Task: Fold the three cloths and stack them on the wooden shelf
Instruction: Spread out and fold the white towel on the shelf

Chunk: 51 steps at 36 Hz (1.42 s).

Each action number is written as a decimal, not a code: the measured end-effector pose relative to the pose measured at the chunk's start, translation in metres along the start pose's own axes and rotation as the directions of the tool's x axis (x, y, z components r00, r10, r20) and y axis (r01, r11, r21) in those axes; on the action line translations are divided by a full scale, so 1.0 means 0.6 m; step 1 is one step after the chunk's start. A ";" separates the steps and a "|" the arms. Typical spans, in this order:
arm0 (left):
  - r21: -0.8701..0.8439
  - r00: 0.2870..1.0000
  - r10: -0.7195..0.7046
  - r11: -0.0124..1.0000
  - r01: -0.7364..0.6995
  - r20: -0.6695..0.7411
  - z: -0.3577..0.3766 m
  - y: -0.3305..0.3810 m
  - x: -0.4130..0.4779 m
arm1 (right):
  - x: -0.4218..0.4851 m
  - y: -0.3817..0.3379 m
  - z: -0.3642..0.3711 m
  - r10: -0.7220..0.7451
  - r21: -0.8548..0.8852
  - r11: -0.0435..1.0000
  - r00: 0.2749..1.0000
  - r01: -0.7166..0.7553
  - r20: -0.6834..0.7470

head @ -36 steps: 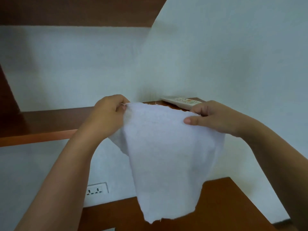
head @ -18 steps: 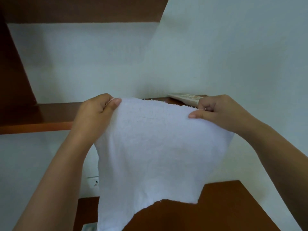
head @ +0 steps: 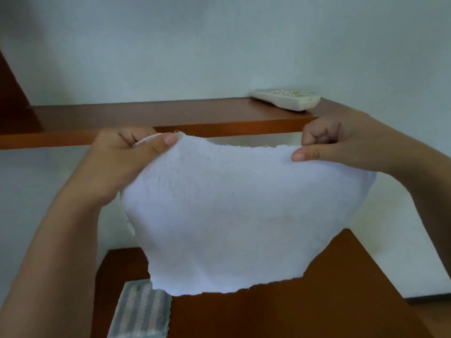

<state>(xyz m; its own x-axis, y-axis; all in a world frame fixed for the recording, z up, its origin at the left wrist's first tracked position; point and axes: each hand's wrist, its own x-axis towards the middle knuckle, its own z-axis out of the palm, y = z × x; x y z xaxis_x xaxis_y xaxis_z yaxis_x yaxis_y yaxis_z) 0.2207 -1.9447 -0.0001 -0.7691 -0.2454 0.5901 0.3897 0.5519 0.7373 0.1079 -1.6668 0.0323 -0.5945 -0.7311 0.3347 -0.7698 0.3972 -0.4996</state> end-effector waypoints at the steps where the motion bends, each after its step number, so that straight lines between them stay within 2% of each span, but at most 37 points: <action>1: -0.013 1.000 -0.006 1.000 0.007 0.026 0.004 -0.004 -0.002 | -0.003 0.003 0.003 0.000 0.011 1.000 1.000 0.000 0.014; 6: 0.058 0.998 -0.027 0.998 0.024 0.048 0.022 -0.025 0.004 | -0.007 0.019 0.013 0.018 -0.016 1.000 0.999 -0.017 0.044; 11: 0.061 0.976 -0.120 0.992 0.111 0.180 0.035 -0.034 -0.001 | -0.010 0.041 0.023 0.075 -0.053 0.996 0.993 -0.070 0.088; 16: 0.094 0.888 -0.276 0.961 0.260 0.367 0.063 -0.047 -0.017 | -0.018 0.068 0.038 0.139 -0.080 0.989 0.975 -0.126 0.176; 18: 0.101 0.849 -0.347 0.937 0.335 0.399 0.077 -0.063 -0.024 | -0.020 0.083 0.052 0.154 -0.096 0.986 0.968 -0.138 0.198; 20: 0.130 0.831 -0.404 0.914 0.384 0.382 0.092 -0.087 -0.029 | -0.018 0.101 0.074 0.162 -0.122 0.983 0.962 -0.137 0.221; 23: 0.285 0.817 -0.482 0.870 0.403 0.317 0.115 -0.142 -0.033 | -0.007 0.135 0.116 0.167 -0.193 0.974 0.950 -0.117 0.263; 28: 0.414 0.819 -0.515 0.823 0.389 0.255 0.144 -0.220 -0.030 | 0.014 0.213 0.181 0.233 -0.227 0.957 0.944 -0.181 0.232; 33: 0.544 0.909 -0.393 0.797 0.261 0.140 0.156 -0.266 -0.002 | 0.051 0.258 0.214 0.299 -0.326 0.916 0.940 -0.234 0.166; 36: 0.548 0.969 -0.239 0.820 0.165 0.066 0.154 -0.271 0.016 | 0.078 0.266 0.204 0.239 -0.373 0.906 0.969 -0.200 0.060; 38: 0.535 0.996 -0.085 0.842 0.068 0.007 0.150 -0.270 0.020 | 0.089 0.267 0.192 0.170 -0.392 0.904 0.985 -0.169 -0.031; 41: 0.622 0.983 0.178 0.775 -0.108 -0.051 0.138 -0.269 0.006 | 0.090 0.265 0.181 0.052 -0.414 0.904 0.987 -0.112 -0.154; 45: 0.666 0.935 0.356 0.699 -0.261 -0.007 0.136 -0.286 -0.044 | 0.056 0.267 0.198 -0.005 -0.388 0.919 0.986 -0.062 -0.170; 48: 0.647 0.938 0.328 0.693 -0.319 0.112 0.145 -0.320 -0.101 | 0.018 0.280 0.236 0.092 -0.321 0.940 0.991 -0.118 -0.095; 51: 0.645 0.957 0.166 0.710 -0.284 0.238 0.164 -0.357 -0.161 | -0.023 0.304 0.293 0.256 -0.298 0.926 0.966 -0.232 0.044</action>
<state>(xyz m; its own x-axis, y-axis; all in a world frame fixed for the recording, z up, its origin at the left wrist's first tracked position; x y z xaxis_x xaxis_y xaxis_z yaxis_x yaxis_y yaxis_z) 0.1613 -1.9607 -0.2475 -0.7918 0.0467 0.6090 0.1682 0.9752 0.1440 0.0166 -1.6818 -0.2039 -0.7610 -0.6288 0.1598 -0.6442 0.7029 -0.3017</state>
